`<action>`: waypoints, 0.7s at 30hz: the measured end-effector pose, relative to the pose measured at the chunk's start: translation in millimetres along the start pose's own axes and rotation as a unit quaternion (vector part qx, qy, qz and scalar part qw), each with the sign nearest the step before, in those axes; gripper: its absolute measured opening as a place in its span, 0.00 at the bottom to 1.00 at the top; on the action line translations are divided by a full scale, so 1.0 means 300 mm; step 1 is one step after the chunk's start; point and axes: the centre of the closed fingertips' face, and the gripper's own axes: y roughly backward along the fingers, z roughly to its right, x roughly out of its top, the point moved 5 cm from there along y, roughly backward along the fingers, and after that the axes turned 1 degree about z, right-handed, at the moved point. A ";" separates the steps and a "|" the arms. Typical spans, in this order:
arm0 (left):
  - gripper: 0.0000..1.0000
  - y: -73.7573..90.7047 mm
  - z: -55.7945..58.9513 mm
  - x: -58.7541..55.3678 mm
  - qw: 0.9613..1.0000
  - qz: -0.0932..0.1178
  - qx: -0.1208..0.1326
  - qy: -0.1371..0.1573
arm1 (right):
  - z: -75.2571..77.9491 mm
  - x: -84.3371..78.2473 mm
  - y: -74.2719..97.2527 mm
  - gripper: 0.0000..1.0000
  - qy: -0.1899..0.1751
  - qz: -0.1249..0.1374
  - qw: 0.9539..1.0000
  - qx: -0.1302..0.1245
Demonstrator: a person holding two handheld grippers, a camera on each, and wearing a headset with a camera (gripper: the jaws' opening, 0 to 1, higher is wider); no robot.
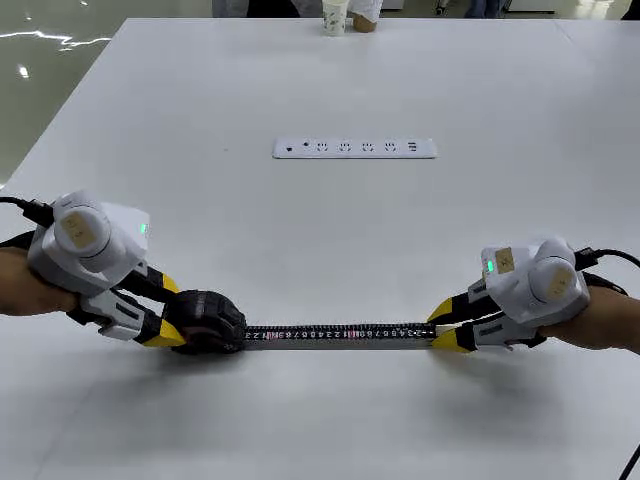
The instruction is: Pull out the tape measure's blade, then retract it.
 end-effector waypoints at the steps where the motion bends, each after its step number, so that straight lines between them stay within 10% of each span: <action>1: 0.23 0.000 0.000 0.000 1.000 0.000 0.000 0.000 | 0.001 -0.001 -0.002 0.08 0.000 0.000 1.000 0.000; 21: 0.24 -0.006 0.000 0.005 1.000 -0.001 0.000 -0.007 | 0.008 0.006 -0.013 0.10 0.011 -0.016 1.000 0.010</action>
